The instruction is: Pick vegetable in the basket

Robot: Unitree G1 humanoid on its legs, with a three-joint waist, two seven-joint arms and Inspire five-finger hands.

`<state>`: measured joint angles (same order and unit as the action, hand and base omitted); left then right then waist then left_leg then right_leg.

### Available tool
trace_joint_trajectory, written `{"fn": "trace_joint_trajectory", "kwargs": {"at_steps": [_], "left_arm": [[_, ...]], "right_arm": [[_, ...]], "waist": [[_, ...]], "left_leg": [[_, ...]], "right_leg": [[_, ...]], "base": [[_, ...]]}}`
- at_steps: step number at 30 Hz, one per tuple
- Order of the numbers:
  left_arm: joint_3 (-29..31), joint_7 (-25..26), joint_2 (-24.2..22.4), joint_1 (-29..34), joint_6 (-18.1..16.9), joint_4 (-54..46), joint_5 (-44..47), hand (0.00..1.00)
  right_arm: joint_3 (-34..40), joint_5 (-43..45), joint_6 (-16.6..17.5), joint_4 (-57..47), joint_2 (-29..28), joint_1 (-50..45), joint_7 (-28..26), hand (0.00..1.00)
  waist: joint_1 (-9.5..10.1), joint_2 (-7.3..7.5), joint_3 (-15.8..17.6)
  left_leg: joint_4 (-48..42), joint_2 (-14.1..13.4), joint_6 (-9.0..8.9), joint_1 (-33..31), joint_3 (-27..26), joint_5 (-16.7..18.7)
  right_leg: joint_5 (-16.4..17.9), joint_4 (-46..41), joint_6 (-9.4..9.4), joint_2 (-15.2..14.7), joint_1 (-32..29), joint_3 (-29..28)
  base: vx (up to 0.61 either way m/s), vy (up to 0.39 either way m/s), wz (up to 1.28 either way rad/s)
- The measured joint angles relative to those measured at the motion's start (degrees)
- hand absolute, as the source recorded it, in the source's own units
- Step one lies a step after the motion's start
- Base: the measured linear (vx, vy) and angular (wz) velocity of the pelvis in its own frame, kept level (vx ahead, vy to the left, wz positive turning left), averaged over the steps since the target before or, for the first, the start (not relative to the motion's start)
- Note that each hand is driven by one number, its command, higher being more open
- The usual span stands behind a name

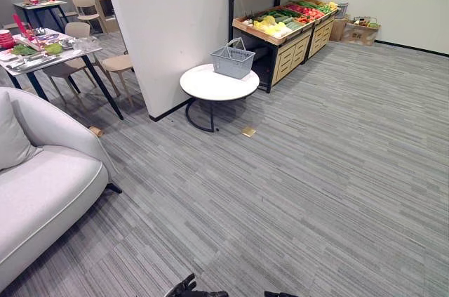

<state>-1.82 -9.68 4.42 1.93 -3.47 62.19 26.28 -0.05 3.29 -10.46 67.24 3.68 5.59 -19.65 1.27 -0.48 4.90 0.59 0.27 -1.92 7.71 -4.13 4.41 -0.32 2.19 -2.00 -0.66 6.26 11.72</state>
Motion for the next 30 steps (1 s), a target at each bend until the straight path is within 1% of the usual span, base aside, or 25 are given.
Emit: {"fn": "trace_joint_trajectory", "kwargs": {"at_steps": [6,10,14,18,22,25,30], "left_arm": [[0.19,0.15,0.23,0.23,-0.29,0.12,-0.03,1.00],[0.56,0.85,0.42,0.88,-2.73,0.56,0.02,1.00],[0.73,1.21,0.94,1.29,-2.60,0.56,-0.03,1.00],[1.06,1.95,0.96,1.36,-1.93,0.56,-0.91,1.00],[1.12,2.36,0.96,1.38,-0.89,0.57,-1.54,1.00],[1.85,2.35,0.85,1.60,-0.86,0.57,-1.74,1.00],[2.78,2.22,0.77,2.48,-0.82,0.71,-1.72,1.00]], "right_arm": [[0.08,-0.99,0.59,-0.06,-0.27,-0.21,0.48,1.00],[0.10,-0.97,1.12,-0.05,-0.67,-0.30,1.89,1.00],[0.75,-0.88,1.62,-0.03,-0.90,-0.60,3.08,1.00],[1.19,-0.71,1.85,-0.03,-0.95,-0.76,4.20,1.00],[1.31,-0.41,1.67,-0.03,-0.94,-0.85,5.04,1.00],[1.46,-0.40,1.21,-0.05,-0.94,-0.85,5.30,1.00],[2.90,-0.43,0.67,-0.05,-0.95,-1.05,5.36,1.00]], "waist": [[0.05,0.11,-0.06],[0.05,0.63,-0.45],[0.10,1.16,-0.84],[0.09,1.21,-0.90],[0.08,1.01,-1.21],[0.09,0.95,-1.25],[0.09,0.71,-1.64]], "left_leg": [[1.72,0.00,1.54,0.39,-0.05,-1.12],[2.68,0.08,1.49,0.70,-0.20,-1.38],[3.18,0.12,1.31,0.88,-0.20,-1.42],[3.18,0.13,0.90,1.44,-0.21,-1.16],[3.16,0.13,0.61,1.52,-0.23,-0.97],[2.54,0.12,0.11,1.49,-0.32,-0.65],[1.97,0.12,0.05,1.27,-0.49,-0.58]], "right_leg": [[-0.20,0.27,0.32,0.05,-0.05,0.76],[-0.45,1.06,0.42,0.07,0.11,0.83],[-0.44,1.34,0.39,0.08,0.19,1.06],[-0.38,1.38,0.30,0.04,0.78,1.56],[-0.22,1.19,0.06,-0.02,0.78,1.77],[-0.18,0.97,0.00,-0.10,0.89,1.76],[-0.16,0.85,0.02,-0.15,0.89,1.78]], "base": [[-0.06,-0.012,0.03],[0.00,0.000,0.00],[0.03,-0.013,0.01],[0.00,0.000,0.00],[0.00,0.000,0.00],[-0.02,-0.017,-0.01],[-0.04,-0.025,-0.01]]}}
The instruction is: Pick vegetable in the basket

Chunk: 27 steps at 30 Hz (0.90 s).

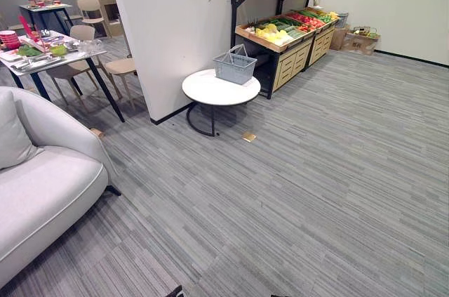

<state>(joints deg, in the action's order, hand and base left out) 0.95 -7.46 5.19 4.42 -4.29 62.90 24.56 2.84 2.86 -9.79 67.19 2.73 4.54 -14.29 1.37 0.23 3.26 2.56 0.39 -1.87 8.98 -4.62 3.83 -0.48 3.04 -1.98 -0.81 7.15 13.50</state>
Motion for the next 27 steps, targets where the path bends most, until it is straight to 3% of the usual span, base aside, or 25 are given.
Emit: {"fn": "trace_joint_trajectory", "kwargs": {"at_steps": [10,17,20,24,27], "left_arm": [[-0.07,-0.64,0.11,1.51,-0.02,0.46,0.24,1.00],[-0.11,-0.67,0.13,1.62,-0.08,0.57,0.76,1.00],[-0.26,-1.69,0.17,1.57,-0.13,0.56,0.67,1.00],[-0.22,-1.93,0.61,1.27,-0.12,0.32,0.82,1.00],[-0.08,-1.79,1.12,1.35,-0.06,0.24,1.92,1.00]], "right_arm": [[0.14,0.00,0.01,-0.13,0.23,-1.43,0.07,1.00],[-0.69,-0.02,0.41,-0.09,0.45,-1.68,0.02,1.00],[-1.84,0.17,0.56,-0.14,0.92,-1.62,0.02,1.00],[-1.81,4.06,1.07,-1.10,1.38,-1.51,0.39,1.00],[-1.70,4.73,1.47,-1.76,1.38,-1.57,0.73,1.00]], "waist": [[0.32,-0.02,-1.69],[0.35,0.15,-1.15],[0.33,0.04,-0.62],[0.14,0.25,1.00],[0.20,0.89,1.33]], "left_leg": [[0.42,-0.02,0.34,-0.09,-0.22,-0.20],[0.83,0.00,0.16,2.72,-0.79,-0.10],[-0.16,-0.12,-0.10,3.08,-1.22,0.27],[-2.70,0.62,1.91,3.23,-1.22,1.93],[-4.31,1.25,4.79,3.17,-1.25,3.70]], "right_leg": [[0.02,0.07,0.08,0.02,0.02,0.21],[-0.03,0.05,0.06,0.05,2.18,0.09],[1.50,-4.50,-0.74,-0.53,1.06,0.13],[5.67,-14.93,-1.49,-2.85,-2.30,0.63],[8.09,-23.44,-1.58,-5.19,-5.20,1.89]], "base": [[-0.04,-0.016,0.00],[0.00,-0.002,-0.03],[-0.04,0.008,-0.06],[-0.06,0.043,0.04],[-0.08,0.044,-0.01]]}}
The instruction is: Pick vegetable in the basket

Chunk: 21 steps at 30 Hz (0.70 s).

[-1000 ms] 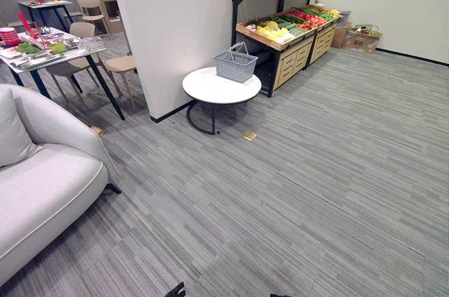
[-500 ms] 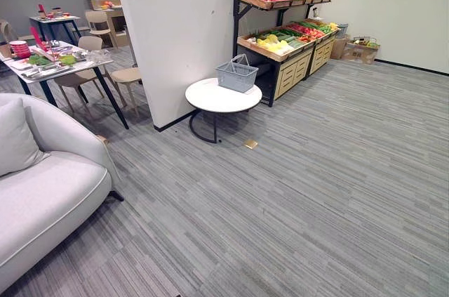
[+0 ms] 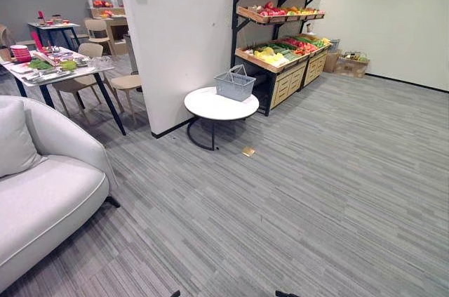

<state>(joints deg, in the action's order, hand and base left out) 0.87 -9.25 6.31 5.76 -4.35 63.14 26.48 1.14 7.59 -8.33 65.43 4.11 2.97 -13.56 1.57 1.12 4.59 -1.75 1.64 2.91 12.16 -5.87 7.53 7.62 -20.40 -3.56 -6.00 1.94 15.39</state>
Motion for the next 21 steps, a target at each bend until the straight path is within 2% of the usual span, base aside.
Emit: {"fn": "trace_joint_trajectory", "kwargs": {"at_steps": [1,2,3,4,7,8,9,10,11,13,14,15,16,17,18,19,21], "left_arm": [[0.05,0.07,0.12,0.01,0.06,0.00,0.16,1.00],[0.26,0.17,0.38,0.00,0.16,-0.01,0.57,1.00],[0.44,0.21,0.44,-0.03,0.16,-0.03,0.56,1.00],[0.75,0.23,0.66,-0.07,0.17,-0.06,0.55,1.00],[2.31,0.52,0.90,-0.58,1.36,-0.06,0.53,1.00],[2.35,0.65,1.34,-0.71,1.47,0.02,0.60,1.00],[2.37,0.79,1.43,-0.67,1.48,0.13,0.61,1.00],[2.36,1.01,1.36,-0.56,1.46,0.19,0.62,1.00],[2.34,1.02,1.31,-0.55,1.48,0.24,0.61,1.00],[2.75,0.79,1.29,-0.53,1.70,0.19,0.66,1.00],[2.88,0.36,1.41,-0.58,1.75,0.05,0.69,1.00],[2.88,0.23,1.51,-0.55,1.80,0.04,0.49,1.00],[2.88,0.19,1.53,-0.32,1.83,0.05,0.44,1.00],[2.86,0.14,1.51,-0.24,1.91,0.28,0.38,1.00],[2.82,0.06,0.89,-0.49,1.83,0.38,-0.16,1.00],[2.84,0.02,0.43,-0.43,1.89,0.30,-0.14,1.00],[2.94,0.24,0.21,0.14,1.90,0.24,-0.08,1.00]], "right_arm": [[0.02,0.36,0.19,-0.40,0.06,0.00,0.02,1.00],[0.21,1.62,0.49,-1.04,0.48,0.00,0.06,1.00],[0.39,1.75,0.66,-1.01,0.62,0.03,0.07,1.00],[0.48,1.94,0.83,-0.91,0.66,0.05,0.22,1.00],[0.88,3.88,1.31,-0.76,0.84,1.07,0.06,1.00],[1.99,3.96,1.67,-0.68,0.74,1.31,-0.21,1.00],[2.09,4.19,1.85,-0.54,0.67,1.31,-0.27,1.00],[2.03,4.79,2.23,-0.65,0.76,1.42,-0.54,1.00],[2.03,5.27,2.32,-0.66,0.83,1.57,-0.82,1.00],[2.08,6.09,2.30,-0.53,1.02,2.00,-1.53,1.00],[2.12,6.06,2.19,-0.54,1.17,2.44,-2.06,1.00],[2.13,6.05,2.03,-0.73,1.52,2.57,-2.60,1.00],[2.14,6.05,1.86,-0.73,1.57,2.46,-2.62,1.00],[2.29,6.07,1.72,-0.64,1.69,2.43,-2.59,1.00],[3.00,6.20,1.36,-0.98,1.94,2.91,-2.92,1.00],[3.83,6.32,1.05,-1.22,2.52,3.25,-3.25,1.00],[4.35,6.65,0.38,-1.61,3.12,3.26,-3.20,1.00]], "waist": [[-0.09,0.18,0.11],[-0.13,0.60,0.35],[-0.09,0.79,0.47],[0.10,1.20,0.71],[0.02,1.28,2.62],[-0.08,1.29,3.13],[-0.06,1.03,3.14],[-0.02,0.24,3.20],[-0.01,-0.15,3.24],[0.26,-0.36,3.48],[0.54,0.03,3.72],[0.81,0.30,3.88],[0.84,0.25,3.86],[0.97,-0.11,3.94],[0.96,-1.52,4.61],[0.87,-2.11,5.32],[0.90,-1.83,5.14]], "left_leg": [[-0.09,0.01,0.40,0.01,-0.03,0.04],[-0.43,0.00,0.62,0.07,0.25,0.11],[-0.46,-0.02,0.60,0.18,0.47,0.14],[-0.41,-0.03,0.39,0.25,0.62,0.27],[0.67,-0.87,-0.30,1.82,0.58,0.48],[0.37,-1.60,-0.35,2.91,0.76,0.84],[-0.05,-2.41,-0.67,2.82,0.76,1.44],[-1.22,-4.38,-1.60,2.17,0.73,2.75],[-1.67,-5.50,-2.15,1.86,0.77,3.30],[-2.04,-8.06,-4.40,2.23,1.06,4.49],[-2.04,-8.77,-5.68,3.19,0.88,5.40],[-1.92,-9.83,-7.55,5.34,0.40,6.74],[-1.88,-10.53,-8.30,6.30,0.15,7.20],[-1.97,-11.62,-8.73,7.22,-0.11,7.44],[-2.74,-14.10,-9.65,8.61,-0.50,6.90],[-2.80,-15.56,-11.56,10.83,-1.44,5.82],[-3.56,-16.18,-13.22,13.24,-1.66,4.14]], "right_leg": [[0.48,-3.57,0.52,-0.91,-1.32,1.14],[0.92,-13.15,1.34,-4.25,-4.11,4.11],[0.72,-15.49,1.41,-5.56,-4.63,4.69],[-1.26,-16.49,1.50,-7.08,-4.76,4.66],[-1.39,-18.89,1.53,-6.98,-5.19,5.01],[1.20,-19.65,1.00,-6.12,-6.11,4.33],[3.00,-17.40,0.84,-5.12,-6.22,4.08],[4.00,-11.74,0.87,-2.82,-7.21,3.92],[3.89,-8.36,0.73,-1.73,-7.83,3.84],[0.27,3.65,-2.04,-0.38,-9.28,4.65],[-2.66,6.95,-2.89,-1.30,-10.74,4.92],[-7.79,9.02,-2.74,-2.57,-11.57,5.48],[-11.28,8.54,-2.00,-2.62,-10.91,6.57],[-11.67,7.48,1.43,-1.83,-10.22,7.52],[-7.98,3.12,2.90,-0.70,-9.57,8.94],[-3.23,-4.16,4.60,-1.08,-10.07,9.30],[1.14,-15.44,6.04,-2.86,-11.94,9.23]], "base": [[-0.06,0.046,0.14],[-0.03,0.039,0.18],[-0.04,0.049,0.17],[0.00,0.000,0.00],[0.00,-0.067,-0.06],[0.05,-0.084,-0.04],[0.08,-0.110,0.00],[0.06,-0.112,0.04],[0.13,-0.176,0.09],[0.28,-0.257,0.10],[0.45,-0.351,0.07],[0.43,-0.329,0.08],[0.39,-0.289,0.09],[0.41,-0.331,0.21],[0.59,-0.499,0.24],[0.56,-0.488,0.26],[0.44,-0.351,0.08]]}}
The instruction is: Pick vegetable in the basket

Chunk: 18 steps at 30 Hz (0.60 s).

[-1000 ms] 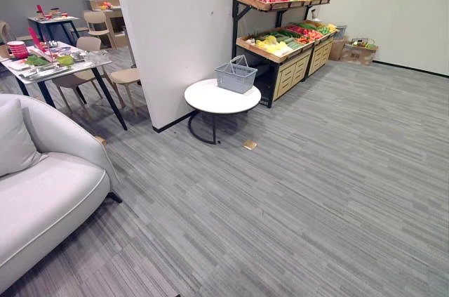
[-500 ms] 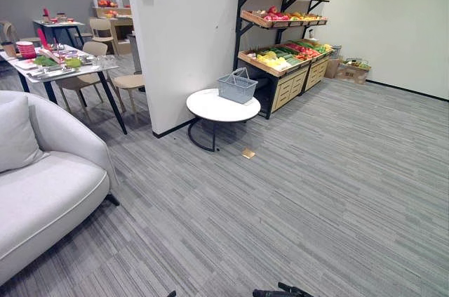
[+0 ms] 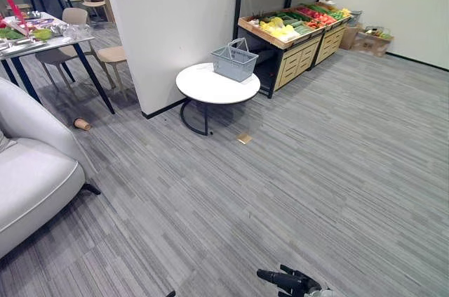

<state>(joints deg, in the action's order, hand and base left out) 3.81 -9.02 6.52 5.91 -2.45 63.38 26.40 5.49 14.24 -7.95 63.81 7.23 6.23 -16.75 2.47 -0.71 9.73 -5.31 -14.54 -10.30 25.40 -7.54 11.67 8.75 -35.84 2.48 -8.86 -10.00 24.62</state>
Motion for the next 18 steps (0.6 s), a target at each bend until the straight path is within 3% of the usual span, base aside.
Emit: {"fn": "trace_joint_trajectory", "kwargs": {"at_steps": [1,2,3,4,5,6,7,8,10,12,13,14,15,16,18], "left_arm": [[1.47,-0.05,0.56,1.31,-0.27,-0.61,0.08,1.00],[2.54,0.07,0.17,1.46,-0.08,-0.28,0.09,1.00],[4.17,0.10,-0.68,1.63,-0.03,-0.23,0.12,1.00],[4.44,-0.14,-1.23,1.34,-0.42,-0.42,0.11,1.00],[4.42,-0.41,-1.51,1.04,-0.74,-0.44,0.33,1.00],[4.42,-0.51,-2.06,0.81,-0.92,-0.61,0.65,1.00],[4.41,-0.97,-2.46,0.60,-1.55,-0.75,1.56,1.00],[4.39,-1.51,-2.47,0.38,-2.34,-1.07,2.80,1.00],[4.37,-1.72,-2.46,0.16,-3.43,-1.47,3.76,1.00],[4.36,-2.15,-2.46,-0.26,-4.53,-1.63,4.79,1.00],[4.32,-2.40,-2.44,-0.80,-4.92,-1.90,5.06,1.00],[4.31,-2.54,-2.43,-1.00,-5.02,-2.02,5.06,1.00],[4.17,-2.76,-2.37,-1.15,-5.02,-2.26,5.02,1.00],[4.06,-2.73,-2.41,-0.52,-5.03,-2.22,5.29,1.00],[3.71,-2.62,-1.76,-2.15,-5.04,-1.12,5.62,1.00]], "right_arm": [[-0.37,0.82,-1.03,-0.48,-0.54,-0.46,0.22,1.00],[-0.30,1.15,-1.33,-0.16,-0.63,-0.67,0.37,1.00],[0.18,1.23,-1.23,0.84,-0.99,-1.30,1.02,1.00],[-0.05,1.12,-1.11,1.29,-0.77,-1.21,1.08,1.00],[-0.06,1.14,-0.94,1.83,-0.47,-1.27,1.18,1.00],[-0.10,1.19,-0.84,2.35,-0.31,-1.38,1.26,1.00],[-0.43,1.60,-0.82,3.32,-0.09,-1.72,1.68,1.00],[-0.51,1.59,-1.01,4.03,0.04,-1.76,2.15,1.00],[-0.46,1.46,-1.08,4.49,0.08,-2.38,2.61,1.00],[0.09,0.26,-1.45,4.51,0.36,-2.98,3.12,1.00],[0.11,-0.81,-1.56,4.49,0.36,-3.16,3.16,1.00],[0.10,-0.80,-1.63,4.49,0.33,-3.31,3.14,1.00],[0.03,-0.72,-1.80,4.45,0.26,-3.93,3.08,1.00],[-0.59,-0.72,-1.84,3.83,0.62,-5.01,2.95,1.00],[-0.62,-0.78,-1.50,4.15,0.45,-4.67,2.91,1.00]], "waist": [[-0.12,1.57,-1.93],[-0.02,1.17,-2.60],[-0.10,-0.06,-3.44],[-0.24,-1.13,-3.40],[-0.08,-2.35,-3.34],[-0.11,-2.84,-3.25],[-0.07,-3.08,-3.12],[0.07,-2.81,-2.93],[0.24,-1.95,-2.43],[0.35,-0.90,-1.66],[0.32,0.18,-0.84],[0.32,0.70,-0.49],[0.57,1.13,-0.18],[1.45,0.21,-0.78],[1.50,1.22,-0.42]], "left_leg": [[-3.74,0.05,-0.44,-0.47,0.03,-0.40],[-5.93,-1.09,-0.40,-0.59,0.11,-0.37],[-12.87,-3.45,0.97,-3.23,0.31,-1.31],[-22.99,-5.68,2.94,-7.79,0.49,-2.94],[-31.56,-6.45,2.82,-11.26,0.62,-2.44],[-36.41,-6.23,2.40,-13.30,0.61,-1.43],[-44.25,-5.17,3.14,-17.32,-0.03,1.23],[-47.86,-3.66,4.62,-21.11,-1.99,3.37],[-44.77,-1.30,5.43,-25.22,-5.53,5.94],[-34.54,2.83,5.76,-28.53,-7.23,7.26],[-26.07,6.38,6.08,-30.84,-7.22,6.52],[-21.28,8.19,6.19,-31.98,-7.04,4.83],[-12.67,11.01,7.20,-34.37,-5.26,-2.65],[-9.10,11.93,7.35,-37.14,-2.31,-12.41],[-11.89,12.48,11.42,-38.19,-2.75,-10.66]], "right_leg": [[4.98,1.69,-1.27,0.11,-1.13,-1.75],[6.40,0.96,-1.09,1.12,-0.46,-1.49],[7.35,3.64,-0.93,4.12,1.64,-1.27],[6.70,8.13,-0.54,7.21,4.43,-1.63],[5.59,12.43,-0.04,9.68,7.26,-2.39],[4.85,15.25,0.38,10.95,9.26,-3.18],[3.77,20.13,1.86,12.55,13.08,-4.89],[2.84,23.30,1.89,12.96,16.26,-6.40],[2.69,26.22,1.89,12.60,20.39,-8.82],[2.73,28.17,1.81,10.82,23.79,-10.85],[2.90,29.00,1.52,9.06,25.46,-11.43],[3.13,29.17,1.13,8.04,26.05,-11.57],[3.51,29.58,0.46,6.81,27.13,-12.16],[3.57,31.27,0.28,7.04,28.13,-13.84],[0.77,33.11,-3.82,6.21,28.55,-14.63]], "base": [[0.43,-0.339,-0.05],[0.53,-0.419,-0.18],[0.46,-0.349,-0.29],[0.57,-0.380,-0.42],[0.48,-0.274,-0.45],[0.47,-0.190,-0.57],[0.45,-0.125,-0.71],[0.44,-0.110,-0.70],[0.40,-0.069,-0.69],[0.37,0.009,-0.65],[0.28,0.058,-0.44],[0.35,0.091,-0.48],[0.46,0.140,-0.65],[0.67,0.205,-0.55],[0.56,0.182,-0.14]]}}
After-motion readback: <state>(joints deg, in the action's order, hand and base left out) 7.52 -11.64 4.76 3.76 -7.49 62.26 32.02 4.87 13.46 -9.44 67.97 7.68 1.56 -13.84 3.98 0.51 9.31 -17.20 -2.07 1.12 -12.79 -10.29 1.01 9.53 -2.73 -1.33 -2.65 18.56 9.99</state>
